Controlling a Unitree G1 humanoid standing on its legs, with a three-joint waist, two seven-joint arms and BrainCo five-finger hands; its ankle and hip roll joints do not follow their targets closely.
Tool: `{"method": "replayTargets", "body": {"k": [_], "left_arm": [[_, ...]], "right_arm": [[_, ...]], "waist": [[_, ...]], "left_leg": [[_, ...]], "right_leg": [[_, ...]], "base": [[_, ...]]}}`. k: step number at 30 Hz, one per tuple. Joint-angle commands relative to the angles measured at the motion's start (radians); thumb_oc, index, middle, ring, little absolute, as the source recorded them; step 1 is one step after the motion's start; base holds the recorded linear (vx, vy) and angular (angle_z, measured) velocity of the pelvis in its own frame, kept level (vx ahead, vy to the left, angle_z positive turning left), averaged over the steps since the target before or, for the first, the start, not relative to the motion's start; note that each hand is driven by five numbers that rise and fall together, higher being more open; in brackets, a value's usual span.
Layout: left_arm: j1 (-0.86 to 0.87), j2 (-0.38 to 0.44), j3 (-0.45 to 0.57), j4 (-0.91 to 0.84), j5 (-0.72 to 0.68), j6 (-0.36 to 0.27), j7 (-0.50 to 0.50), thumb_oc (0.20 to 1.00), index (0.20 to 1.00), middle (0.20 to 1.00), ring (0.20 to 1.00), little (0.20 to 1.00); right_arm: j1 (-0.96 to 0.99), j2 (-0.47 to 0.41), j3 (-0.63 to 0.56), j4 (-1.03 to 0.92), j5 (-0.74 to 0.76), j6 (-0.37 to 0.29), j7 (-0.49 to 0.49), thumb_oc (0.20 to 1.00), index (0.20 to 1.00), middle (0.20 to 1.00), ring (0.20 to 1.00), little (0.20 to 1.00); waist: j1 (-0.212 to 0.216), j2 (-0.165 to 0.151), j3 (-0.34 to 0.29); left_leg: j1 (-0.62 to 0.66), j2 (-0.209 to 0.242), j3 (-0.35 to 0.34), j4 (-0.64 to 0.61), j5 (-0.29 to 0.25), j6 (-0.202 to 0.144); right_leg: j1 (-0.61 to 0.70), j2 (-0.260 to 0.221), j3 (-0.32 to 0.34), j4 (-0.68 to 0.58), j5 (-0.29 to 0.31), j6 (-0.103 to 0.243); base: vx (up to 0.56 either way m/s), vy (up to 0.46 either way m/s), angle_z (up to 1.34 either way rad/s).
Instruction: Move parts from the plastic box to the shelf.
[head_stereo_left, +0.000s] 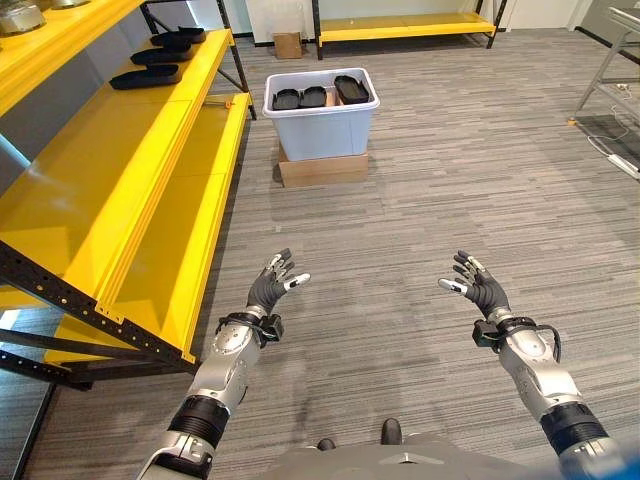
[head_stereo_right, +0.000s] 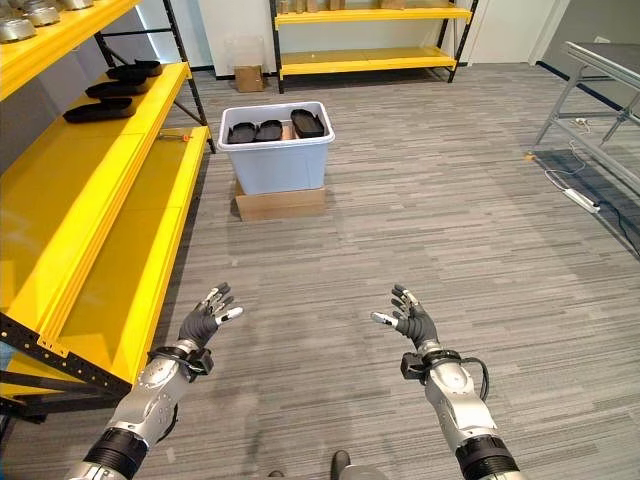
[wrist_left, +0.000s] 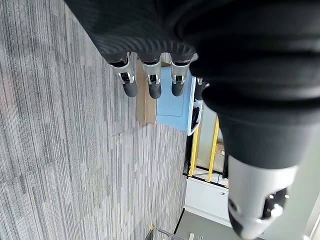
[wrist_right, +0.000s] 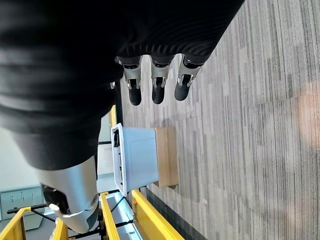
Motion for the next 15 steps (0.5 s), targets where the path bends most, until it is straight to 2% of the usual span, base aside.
{"method": "replayTargets", "body": {"k": [1, 3, 10, 12, 15], "left_arm": [[-0.029, 0.009, 0.0, -0.012, -0.022, 0.009, -0.041, 1.0, 1.0, 1.0, 1.0, 1.0], [-0.031, 0.007, -0.008, -0.008, -0.037, 0.032, -0.056, 1.0, 1.0, 1.0, 1.0, 1.0], [-0.048, 0.001, -0.022, 0.017, -0.032, 0.024, -0.053, 1.0, 1.0, 1.0, 1.0, 1.0], [-0.042, 0.006, -0.021, -0.001, -0.056, 0.05, -0.123, 1.0, 1.0, 1.0, 1.0, 1.0], [-0.039, 0.009, -0.031, -0.016, -0.044, 0.062, -0.135, 1.0, 1.0, 1.0, 1.0, 1.0]], "right_arm": [[-0.053, -0.01, 0.015, -0.029, -0.009, -0.036, -0.009, 1.0, 1.0, 1.0, 1.0, 1.0], [-0.055, -0.013, 0.016, -0.028, -0.007, -0.034, -0.006, 1.0, 1.0, 1.0, 1.0, 1.0], [-0.063, -0.013, 0.018, -0.027, 0.005, -0.02, -0.011, 1.0, 1.0, 1.0, 1.0, 1.0], [-0.056, -0.009, 0.009, -0.03, 0.028, -0.017, -0.003, 1.0, 1.0, 1.0, 1.0, 1.0], [-0.058, -0.007, 0.007, -0.036, 0.029, -0.026, -0.01, 1.0, 1.0, 1.0, 1.0, 1.0]], "waist": [[0.013, -0.04, -0.044], [0.012, -0.04, -0.045], [0.009, -0.039, -0.04], [0.009, -0.038, -0.041], [0.009, -0.037, -0.04]], "left_leg": [[-0.032, 0.044, 0.011, 0.004, -0.006, -0.059], [-0.032, 0.045, 0.011, 0.004, -0.005, -0.058], [-0.031, 0.044, 0.011, 0.004, -0.004, -0.058], [-0.029, 0.044, 0.011, 0.004, -0.006, -0.056], [-0.029, 0.043, 0.011, 0.004, -0.006, -0.055]], "right_leg": [[0.026, -0.059, -0.035, 0.01, -0.023, 0.089], [0.026, -0.059, -0.033, 0.01, -0.022, 0.088], [0.027, -0.059, -0.031, 0.01, -0.022, 0.09], [0.028, -0.061, -0.033, 0.01, -0.02, 0.091], [0.027, -0.061, -0.032, 0.01, -0.02, 0.092]], "base": [[0.0, 0.0, 0.0], [0.0, 0.005, 0.04], [0.0, 0.0, 0.0], [0.02, 0.009, 0.0], [0.0, 0.0, 0.0]]}}
